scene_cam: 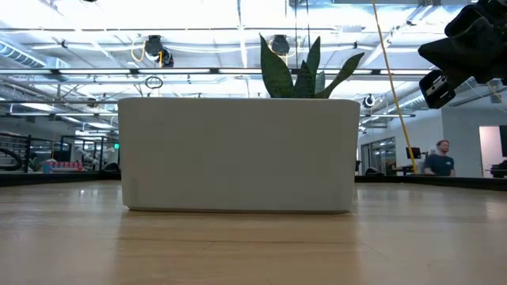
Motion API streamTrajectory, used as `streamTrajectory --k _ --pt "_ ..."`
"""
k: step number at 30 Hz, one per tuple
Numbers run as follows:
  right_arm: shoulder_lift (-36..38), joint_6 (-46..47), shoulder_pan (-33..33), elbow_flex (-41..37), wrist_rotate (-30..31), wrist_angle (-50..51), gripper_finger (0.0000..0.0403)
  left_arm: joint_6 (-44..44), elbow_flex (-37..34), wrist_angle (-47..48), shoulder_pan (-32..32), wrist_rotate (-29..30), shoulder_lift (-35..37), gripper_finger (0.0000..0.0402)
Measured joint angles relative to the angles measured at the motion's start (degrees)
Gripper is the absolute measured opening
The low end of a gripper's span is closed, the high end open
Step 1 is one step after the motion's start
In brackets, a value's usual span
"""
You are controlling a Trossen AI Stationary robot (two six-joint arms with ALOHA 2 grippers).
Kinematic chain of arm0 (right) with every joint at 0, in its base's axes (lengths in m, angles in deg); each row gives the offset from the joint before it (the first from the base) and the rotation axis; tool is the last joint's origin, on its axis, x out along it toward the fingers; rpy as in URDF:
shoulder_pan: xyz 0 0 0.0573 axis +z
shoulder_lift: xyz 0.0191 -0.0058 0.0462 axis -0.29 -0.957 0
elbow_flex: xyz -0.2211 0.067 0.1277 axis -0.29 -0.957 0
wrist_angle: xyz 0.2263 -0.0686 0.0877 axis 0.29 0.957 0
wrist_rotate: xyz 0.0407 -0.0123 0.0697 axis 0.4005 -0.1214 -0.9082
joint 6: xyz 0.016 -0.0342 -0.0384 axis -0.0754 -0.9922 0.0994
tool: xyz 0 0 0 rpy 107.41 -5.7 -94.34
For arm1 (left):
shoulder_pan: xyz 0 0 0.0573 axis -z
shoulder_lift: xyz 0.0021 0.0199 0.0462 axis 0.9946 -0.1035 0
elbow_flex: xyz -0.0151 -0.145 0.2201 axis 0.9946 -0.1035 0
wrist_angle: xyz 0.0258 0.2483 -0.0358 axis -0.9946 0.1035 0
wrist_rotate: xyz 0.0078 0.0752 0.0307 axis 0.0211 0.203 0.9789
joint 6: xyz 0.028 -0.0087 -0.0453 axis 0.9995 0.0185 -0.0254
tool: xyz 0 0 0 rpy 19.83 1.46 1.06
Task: Pick and place pill bottles into a basket
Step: Put the white pill bottle into the white bin
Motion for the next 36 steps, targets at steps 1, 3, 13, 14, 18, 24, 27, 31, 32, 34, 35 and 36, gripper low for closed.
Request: streamTrajectory --k 1,3,13,14,18,24,27,31,32,34,35,36 --pt "0.0 0.0 0.0 0.0 0.0 0.0 0.0004 1.3 3.1 3.4 -0.9 -2.7 -2.9 0.0395" --pt "0.0 0.0 0.0 0.0 0.0 0.0 0.0004 4.3 8.9 9.2 -2.8 -8.1 -8.9 0.0395" --pt "0.0 0.0 0.0 0.0 0.0 0.0 0.0004 18.0 28.6 36.9 -7.7 -18.8 -34.3 0.0394" --pt "0.0 0.0 0.0 0.0 0.0 0.0 0.0004 18.4 29.0 38.5 -8.0 -18.2 -36.2 0.0394" --pt "0.0 0.0 0.0 0.0 0.0 0.0 0.0004 18.7 29.0 40.6 -8.8 -19.2 -42.1 0.0394" --pt "0.0 0.0 0.0 0.0 0.0 0.0 0.0004 22.2 29.0 41.0 -8.8 -16.8 -48.6 0.0394" --pt "0.0 0.0 0.0 0.0 0.0 0.0 0.0004 23.8 29.0 42.5 -8.6 -12.4 -51.2 0.0394" --pt "0.0 0.0 0.0 0.0 0.0 0.0 0.0004 24.4 29.0 42.1 -8.6 -12.5 -55.2 0.0394" --pt "0.0 0.0 0.0 0.0 0.0 0.0 0.0004 24.5 29.0 42.0 -8.5 -13.4 -56.1 0.0394" --pt "0.0 0.0 0.0 0.0 0.0 0.0 0.0004 25.0 29.0 41.8 -8.1 -14.1 -57.4 0.0394" --pt "0.0 0.0 0.0 0.0 0.0 0.0 0.0004 25.6 29.0 41.9 -8.0 -14.2 -58.2 0.0394" --pt "0.0 0.0 0.0 0.0 0.0 0.0 0.0004 26.0 29.0 41.9 -7.8 -14.3 -59.0 0.0394"
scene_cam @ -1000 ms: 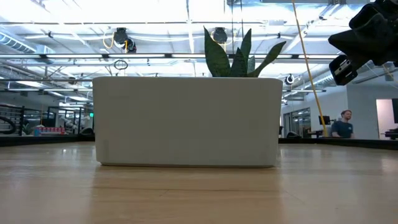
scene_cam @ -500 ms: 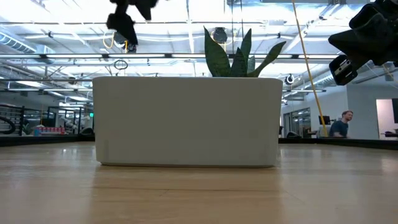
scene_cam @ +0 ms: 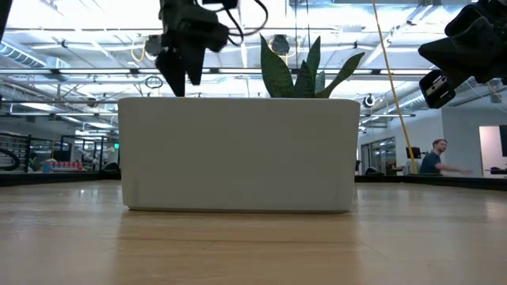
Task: Pick and place pill bottles into a basket
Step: Put the white pill bottle into the white bin
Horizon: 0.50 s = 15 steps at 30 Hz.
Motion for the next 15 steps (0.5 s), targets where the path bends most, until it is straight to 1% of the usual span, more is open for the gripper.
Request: streamTrajectory --k 6,10,15 --pt "0.0 0.0 0.0 0.0 0.0 0.0 0.0004 1.2 0.0 0.3 0.5 -0.2 -3.2 0.0394" --pt "0.0 0.0 0.0 0.0 0.0 0.0 0.0004 1.4 -0.6 0.0 1.5 -0.1 -3.9 0.0394" --pt "0.0 0.0 0.0 0.0 0.0 0.0 0.0004 3.1 -2.2 -4.6 2.4 0.2 -3.9 0.0395"
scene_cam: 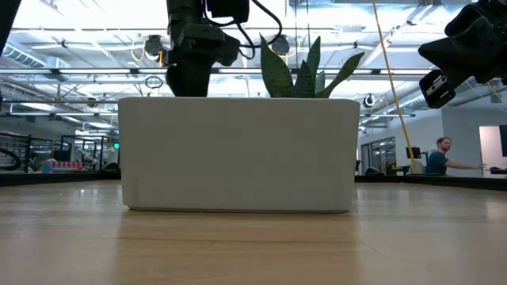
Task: Pick and place pill bottles into a basket
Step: Put the white pill bottle into the white bin
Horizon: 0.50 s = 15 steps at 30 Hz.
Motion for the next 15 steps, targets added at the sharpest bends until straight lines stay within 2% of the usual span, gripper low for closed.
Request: streamTrajectory --k 15 --pt "0.0 0.0 0.0 0.0 0.0 0.0 0.0004 -0.4 -8.4 -6.3 -0.5 -1.7 0.0 0.0395"
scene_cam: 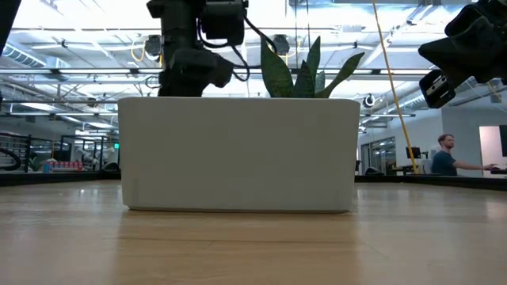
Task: Pick and place pill bottles into a basket
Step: Put the white pill bottle into the white bin
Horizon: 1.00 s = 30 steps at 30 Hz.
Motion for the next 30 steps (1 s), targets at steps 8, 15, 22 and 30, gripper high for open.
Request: streamTrajectory --k 8,15,22,30 --pt "0.0 0.0 0.0 0.0 0.0 0.0 0.0004 0.0 -3.6 -3.5 -0.3 -1.6 0.0 0.0395" --pt "0.0 0.0 0.0 0.0 0.0 0.0 0.0004 -0.2 -6.3 -8.3 -1.5 -4.6 0.0 0.0395" --pt "0.0 0.0 0.0 0.0 0.0 0.0 0.0004 -0.3 -6.3 -8.3 -2.0 -4.2 0.0 0.0394" --pt "0.0 0.0 0.0 0.0 0.0 0.0 0.0004 0.0 -6.3 -8.5 -2.0 -4.7 0.0 0.0394"
